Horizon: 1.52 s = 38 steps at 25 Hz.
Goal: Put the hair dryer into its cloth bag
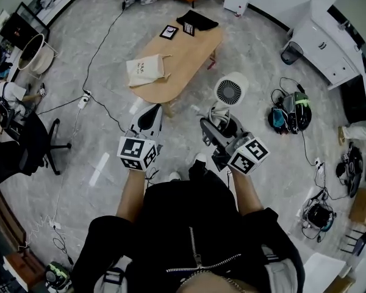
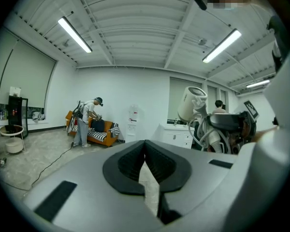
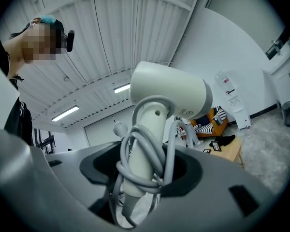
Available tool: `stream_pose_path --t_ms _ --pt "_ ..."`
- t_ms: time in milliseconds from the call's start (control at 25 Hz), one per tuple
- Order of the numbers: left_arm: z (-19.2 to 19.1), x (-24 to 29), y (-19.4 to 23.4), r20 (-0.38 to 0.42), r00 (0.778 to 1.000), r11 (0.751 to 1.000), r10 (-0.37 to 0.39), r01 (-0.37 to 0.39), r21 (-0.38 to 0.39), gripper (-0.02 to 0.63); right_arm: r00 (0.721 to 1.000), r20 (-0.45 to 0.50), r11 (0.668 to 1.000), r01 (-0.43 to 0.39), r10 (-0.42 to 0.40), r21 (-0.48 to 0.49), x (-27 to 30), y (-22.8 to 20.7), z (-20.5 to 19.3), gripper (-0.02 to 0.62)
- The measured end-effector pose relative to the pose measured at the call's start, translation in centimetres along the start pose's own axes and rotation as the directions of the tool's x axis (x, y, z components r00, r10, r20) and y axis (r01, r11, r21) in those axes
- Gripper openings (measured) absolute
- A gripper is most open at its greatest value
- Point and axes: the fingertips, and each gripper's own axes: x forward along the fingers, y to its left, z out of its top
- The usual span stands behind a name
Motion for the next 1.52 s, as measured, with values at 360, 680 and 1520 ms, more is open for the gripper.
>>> stream_pose_path --t_ms 360,680,1520 --pt "0.5 4.7 0.0 -0.019 0.998 0.997 0.063 -0.064 -0.045 0.014 0.998 -0.037 0.998 -0.058 0.057 -0.019 1.1 -5.0 2.7 0.247" --pt "0.5 7.0 -1.0 -0.034 0.995 0.995 0.098 -0.099 -0.03 0.014 0.994 -0.064 0.996 -0.09 0.09 -0.007 1.3 -8.1 3.2 0.247" --pt "-0.9 17.7 9.0 -0.072 0.993 0.991 0.091 -0.097 -0.092 0.014 0.993 -0.096 0.998 -0.065 0.066 0.012 12.2 -16.2 5.3 0.247"
